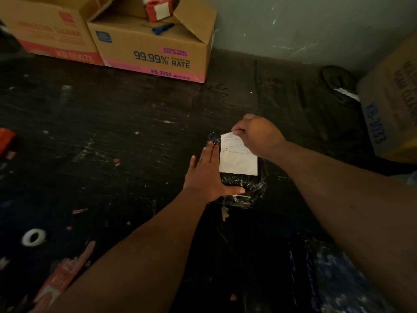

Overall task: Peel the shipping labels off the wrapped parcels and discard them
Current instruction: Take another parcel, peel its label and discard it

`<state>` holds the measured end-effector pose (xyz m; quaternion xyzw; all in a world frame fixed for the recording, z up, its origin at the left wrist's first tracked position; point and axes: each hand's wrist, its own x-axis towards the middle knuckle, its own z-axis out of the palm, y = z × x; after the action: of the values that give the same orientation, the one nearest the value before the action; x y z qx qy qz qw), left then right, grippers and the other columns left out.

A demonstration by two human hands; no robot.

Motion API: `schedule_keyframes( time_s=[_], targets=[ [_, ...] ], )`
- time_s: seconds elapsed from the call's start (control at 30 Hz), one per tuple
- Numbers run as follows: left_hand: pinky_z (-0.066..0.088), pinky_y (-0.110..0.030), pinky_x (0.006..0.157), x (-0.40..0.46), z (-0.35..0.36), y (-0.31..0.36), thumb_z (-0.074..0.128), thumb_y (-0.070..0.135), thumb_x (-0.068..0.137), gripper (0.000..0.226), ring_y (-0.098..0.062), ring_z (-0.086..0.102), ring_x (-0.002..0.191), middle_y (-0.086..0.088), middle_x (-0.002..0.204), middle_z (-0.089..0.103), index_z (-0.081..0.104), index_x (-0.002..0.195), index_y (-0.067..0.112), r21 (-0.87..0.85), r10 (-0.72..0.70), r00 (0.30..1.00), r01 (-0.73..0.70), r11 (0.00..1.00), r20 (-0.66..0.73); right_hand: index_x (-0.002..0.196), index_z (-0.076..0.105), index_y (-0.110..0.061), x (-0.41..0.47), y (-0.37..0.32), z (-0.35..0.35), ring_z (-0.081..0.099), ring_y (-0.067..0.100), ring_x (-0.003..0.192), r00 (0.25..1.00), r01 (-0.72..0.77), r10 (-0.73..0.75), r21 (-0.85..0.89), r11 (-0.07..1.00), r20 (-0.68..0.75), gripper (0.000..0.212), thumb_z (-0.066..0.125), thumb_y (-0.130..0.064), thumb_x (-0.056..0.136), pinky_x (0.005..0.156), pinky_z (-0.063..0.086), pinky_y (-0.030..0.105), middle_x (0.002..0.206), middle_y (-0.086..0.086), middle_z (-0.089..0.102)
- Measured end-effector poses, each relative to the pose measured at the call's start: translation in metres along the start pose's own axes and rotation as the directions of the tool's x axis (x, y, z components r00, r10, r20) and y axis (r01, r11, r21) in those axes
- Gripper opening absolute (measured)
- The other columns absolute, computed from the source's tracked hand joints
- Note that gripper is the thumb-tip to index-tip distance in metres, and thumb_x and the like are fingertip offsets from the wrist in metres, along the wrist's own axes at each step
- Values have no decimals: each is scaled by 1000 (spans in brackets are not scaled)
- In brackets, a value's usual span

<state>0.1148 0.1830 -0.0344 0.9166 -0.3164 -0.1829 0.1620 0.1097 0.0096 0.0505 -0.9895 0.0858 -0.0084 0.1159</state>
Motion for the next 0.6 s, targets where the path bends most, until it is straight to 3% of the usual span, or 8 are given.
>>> schedule_keyframes(
  time_s=[0.17,0.3,0.6],
  targets=[
    [-8,-49,123,0,-3,1,64,91,58,149,-18,-13,155,-1,168,-18,-17,159,17,-1,-4,1000,4,1000,21,117,69,-16,-9,-11,-9,60,20,97,999,48,-48,17,999,-5,26,51,-22,101,80,45,29,113,5,60],
    [-6,-50,123,3,-3,2,64,92,56,149,-19,-11,155,0,169,-15,-15,159,18,-12,-16,1000,16,1000,6,118,69,-16,-14,-14,-23,58,20,100,996,82,-82,1,997,33,27,50,-24,100,78,36,26,114,5,59],
    [-1,-51,125,2,0,1,73,85,57,149,-18,-9,155,0,169,-16,-12,160,19,-81,-1,1000,1,997,-4,121,68,-14,-35,-20,-40,59,25,106,998,37,-36,-16,999,58,28,51,-21,101,85,43,31,118,9,60]
  ],
)
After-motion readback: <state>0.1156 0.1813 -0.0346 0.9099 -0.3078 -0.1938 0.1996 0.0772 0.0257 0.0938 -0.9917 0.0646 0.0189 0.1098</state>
